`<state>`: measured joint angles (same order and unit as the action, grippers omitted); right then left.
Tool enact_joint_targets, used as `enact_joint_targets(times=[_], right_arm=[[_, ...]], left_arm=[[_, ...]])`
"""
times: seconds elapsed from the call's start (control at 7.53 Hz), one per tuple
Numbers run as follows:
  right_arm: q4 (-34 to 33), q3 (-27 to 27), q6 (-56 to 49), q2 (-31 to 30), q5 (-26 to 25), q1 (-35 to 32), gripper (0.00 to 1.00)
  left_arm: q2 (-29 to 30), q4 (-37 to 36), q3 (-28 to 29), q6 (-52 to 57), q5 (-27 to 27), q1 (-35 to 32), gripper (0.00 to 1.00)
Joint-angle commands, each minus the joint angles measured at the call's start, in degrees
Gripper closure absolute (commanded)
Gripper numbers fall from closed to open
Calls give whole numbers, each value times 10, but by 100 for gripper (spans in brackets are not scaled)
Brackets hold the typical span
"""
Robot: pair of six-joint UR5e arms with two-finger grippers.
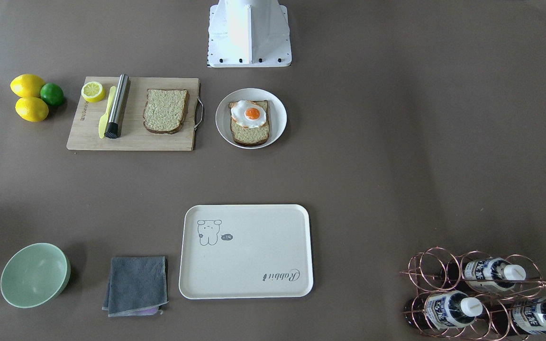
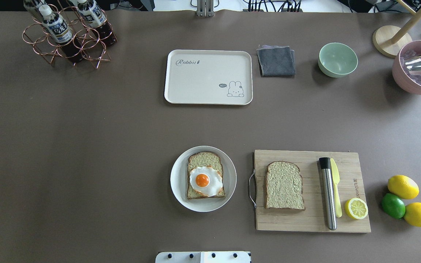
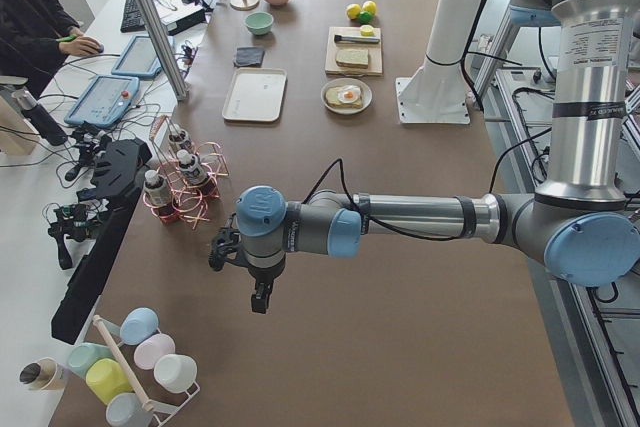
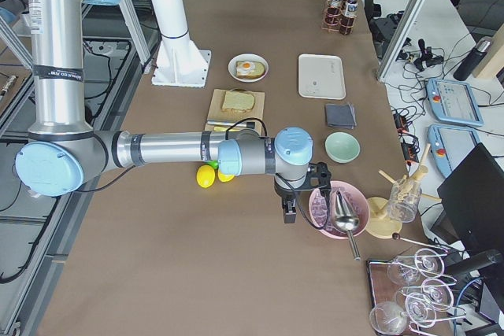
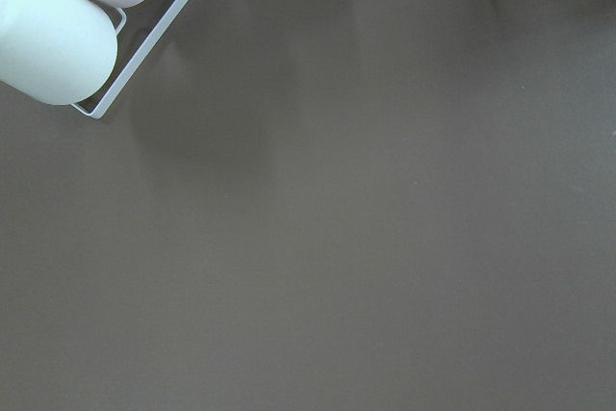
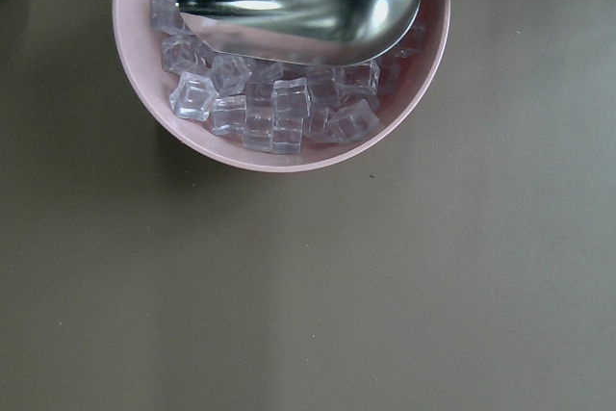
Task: Make sandwich and place on tray
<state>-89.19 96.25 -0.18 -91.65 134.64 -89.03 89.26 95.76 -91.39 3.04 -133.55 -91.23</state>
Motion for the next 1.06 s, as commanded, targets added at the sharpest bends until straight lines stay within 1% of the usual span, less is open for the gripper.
enact_joint_targets(times=[0.0,0.53,0.8,0.93], right_arm=[[1,1,0,-1,1,0,0],[0,3,0,1,1,0,0],[1,4,0,-3,1,0,0],[1,5,0,-2,1,0,0]], left_arm=[[-6,2,-2,0,0,0,2],[-7,3,-5,0,0,0,2],[1,4,-66,0,0,2,2],[15,10,-85,0,0,10,2]])
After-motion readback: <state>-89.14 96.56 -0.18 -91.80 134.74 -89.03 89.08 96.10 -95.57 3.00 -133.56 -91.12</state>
